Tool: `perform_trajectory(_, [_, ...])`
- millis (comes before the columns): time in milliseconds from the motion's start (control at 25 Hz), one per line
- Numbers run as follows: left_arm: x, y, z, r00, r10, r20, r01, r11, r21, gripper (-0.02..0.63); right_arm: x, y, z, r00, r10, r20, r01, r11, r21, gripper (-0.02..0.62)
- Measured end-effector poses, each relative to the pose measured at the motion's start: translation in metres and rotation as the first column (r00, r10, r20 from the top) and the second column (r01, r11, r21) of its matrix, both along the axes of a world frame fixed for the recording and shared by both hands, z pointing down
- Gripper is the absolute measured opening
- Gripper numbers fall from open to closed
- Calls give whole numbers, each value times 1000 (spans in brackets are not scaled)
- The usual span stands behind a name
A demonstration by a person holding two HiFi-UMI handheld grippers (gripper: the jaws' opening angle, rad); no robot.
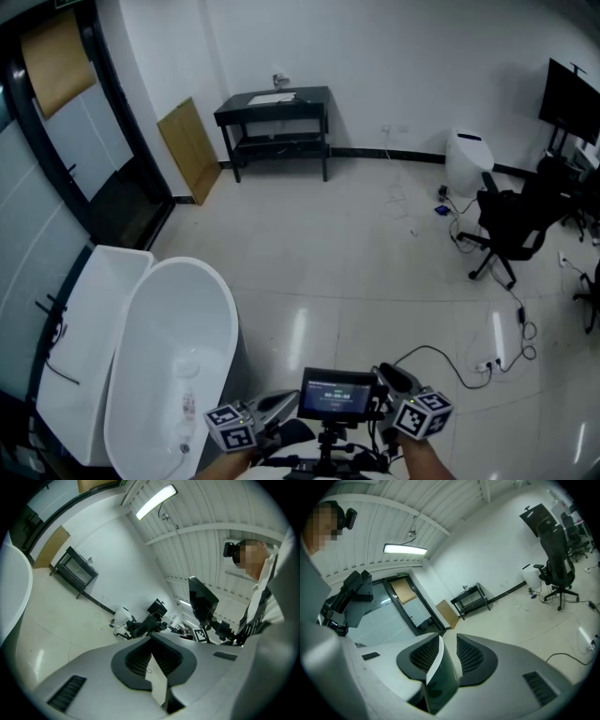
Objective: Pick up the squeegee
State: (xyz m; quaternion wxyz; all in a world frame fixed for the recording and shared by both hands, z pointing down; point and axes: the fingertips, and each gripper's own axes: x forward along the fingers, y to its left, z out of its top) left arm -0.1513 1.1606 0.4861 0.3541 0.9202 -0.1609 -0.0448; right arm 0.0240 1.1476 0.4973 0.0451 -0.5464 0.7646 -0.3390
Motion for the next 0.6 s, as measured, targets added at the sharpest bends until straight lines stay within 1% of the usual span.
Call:
perform_trajectory(120, [2,-26,1,1000,-12,-8,12,1000,-7,-6,4,-21,1,1000,-1,-8,1,1000,-7,120])
perform_trajectory(280, [5,-80,5,999,-21,-33,21,1000,-3,-6,11,-64,1,1000,12,-25,-12,1000,-9,126])
perform_trajectory(440, [9,-138,9,999,2,-54,-2,1000,-2,-6,16,-114,3,998,43,-42,-44,999,-21,126])
perform_trajectory(600, [4,-205,3,998,24,-64,-23,1000,14,-6,7,-176,-9,997,51,-64,-52,999,-16,133])
